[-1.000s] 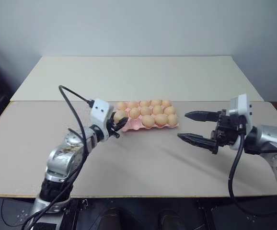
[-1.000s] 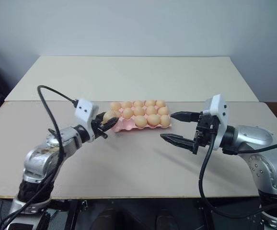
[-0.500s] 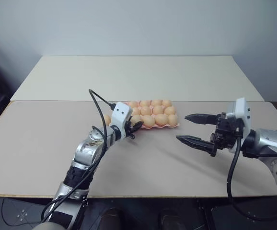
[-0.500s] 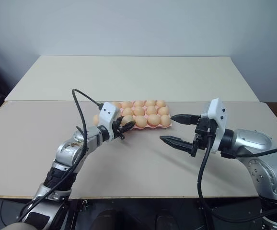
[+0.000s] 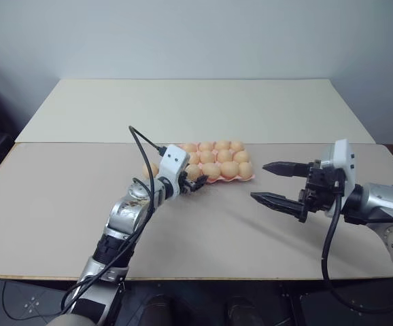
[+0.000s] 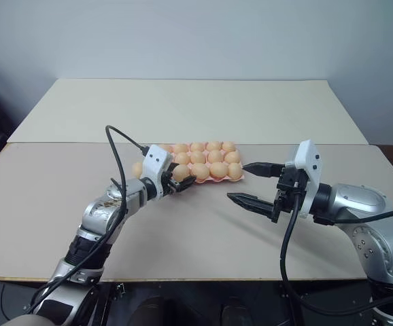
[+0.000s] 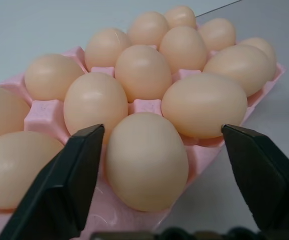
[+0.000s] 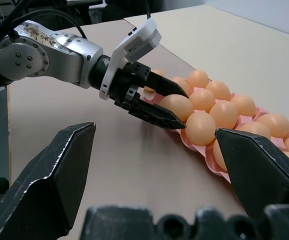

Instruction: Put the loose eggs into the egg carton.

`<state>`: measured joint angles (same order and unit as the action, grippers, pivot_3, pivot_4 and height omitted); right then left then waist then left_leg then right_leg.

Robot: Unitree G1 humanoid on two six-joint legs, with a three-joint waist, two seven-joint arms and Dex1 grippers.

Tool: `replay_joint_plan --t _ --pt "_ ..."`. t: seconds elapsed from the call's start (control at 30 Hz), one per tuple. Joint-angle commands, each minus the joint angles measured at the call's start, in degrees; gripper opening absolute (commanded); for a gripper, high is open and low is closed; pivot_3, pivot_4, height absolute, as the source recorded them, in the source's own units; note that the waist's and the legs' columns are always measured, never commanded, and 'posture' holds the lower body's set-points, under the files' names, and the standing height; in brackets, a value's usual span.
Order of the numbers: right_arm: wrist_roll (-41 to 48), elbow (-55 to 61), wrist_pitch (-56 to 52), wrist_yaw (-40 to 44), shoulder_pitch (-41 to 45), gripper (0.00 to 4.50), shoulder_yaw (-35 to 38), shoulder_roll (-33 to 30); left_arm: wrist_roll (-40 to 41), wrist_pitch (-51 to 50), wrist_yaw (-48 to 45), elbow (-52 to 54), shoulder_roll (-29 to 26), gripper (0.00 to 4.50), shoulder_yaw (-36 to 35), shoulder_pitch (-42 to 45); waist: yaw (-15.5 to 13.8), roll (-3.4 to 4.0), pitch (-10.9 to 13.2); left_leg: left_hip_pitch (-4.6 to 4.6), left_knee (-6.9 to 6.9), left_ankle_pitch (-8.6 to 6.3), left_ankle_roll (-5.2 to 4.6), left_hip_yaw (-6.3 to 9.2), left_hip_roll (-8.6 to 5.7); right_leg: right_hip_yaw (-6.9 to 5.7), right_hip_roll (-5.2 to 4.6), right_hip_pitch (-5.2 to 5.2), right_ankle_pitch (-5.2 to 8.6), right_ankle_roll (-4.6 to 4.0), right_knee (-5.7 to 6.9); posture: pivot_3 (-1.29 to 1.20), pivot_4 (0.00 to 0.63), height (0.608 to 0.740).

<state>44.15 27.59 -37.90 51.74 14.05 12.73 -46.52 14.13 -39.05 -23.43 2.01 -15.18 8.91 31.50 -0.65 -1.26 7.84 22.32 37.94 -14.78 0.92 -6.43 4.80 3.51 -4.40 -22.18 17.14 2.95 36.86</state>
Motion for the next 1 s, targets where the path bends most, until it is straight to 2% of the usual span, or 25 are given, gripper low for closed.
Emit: replay_joint_plan --t 0.03,0.37,0.57,0.8,0.9,1.0 --pt "0.7 1.0 0.4 0.2 0.1 4.50 1.2 -0.6 1.2 -0.5 -1.3 4.1 -0.9 4.43 -2.0 -0.3 0.0 0.00 0.0 0.01 0.02 0.00 0.00 0.00 0.00 0.00 0.00 0.00 0.00 0.00 0.01 0.00 0.150 0.740" --pt "0.2 0.3 0.8 1.0 0.4 4.50 0.6 -0.7 6.1 -3.9 -3.5 14.5 -5.5 4.43 -8.7 -3.9 0.0 0.00 0.0 0.02 0.03 0.00 0.00 0.01 0.01 0.00 -0.01 -0.01 0.00 0.00 0.04 0.00 0.150 0.740" --pt "0.0 -0.5 1.1 2.0 1.1 4.50 0.1 -0.8 11.6 -9.2 -2.8 22.6 -9.0 4.43 -17.0 -5.9 0.1 -0.02 0.0 0.02 0.02 0.00 -0.01 0.02 0.02 0.00 0.00 -0.02 0.00 0.00 0.02 0.00 0.150 0.740" --pt "-0.8 -2.7 1.7 3.7 2.9 4.50 -1.4 -0.6 23.9 -20.8 -8.0 34.7 -21.6 4.43 -35.0 -18.7 0.8 -0.06 0.0 0.00 0.00 0.00 0.00 0.01 0.07 0.00 0.00 -0.06 0.00 0.00 0.07 0.00 0.150 0.740" --pt "-1.4 -3.8 2.2 4.5 3.9 4.50 -2.5 -0.3 29.7 -23.1 -14.2 34.2 -27.6 4.43 -44.0 -25.2 1.2 -0.11 0.1 -0.02 0.00 -0.01 0.00 0.00 0.07 0.00 0.00 -0.06 0.01 0.00 0.08 0.00 0.150 0.740" --pt "-1.8 -5.0 2.7 5.0 5.3 4.50 -3.7 0.4 30.4 -23.0 -19.5 30.8 -34.1 4.43 -49.4 -31.3 1.2 -0.13 0.1 -0.03 -0.01 0.00 0.00 0.01 0.07 -0.07 -0.01 -0.06 0.02 -0.02 0.09 0.00 0.150 0.740"
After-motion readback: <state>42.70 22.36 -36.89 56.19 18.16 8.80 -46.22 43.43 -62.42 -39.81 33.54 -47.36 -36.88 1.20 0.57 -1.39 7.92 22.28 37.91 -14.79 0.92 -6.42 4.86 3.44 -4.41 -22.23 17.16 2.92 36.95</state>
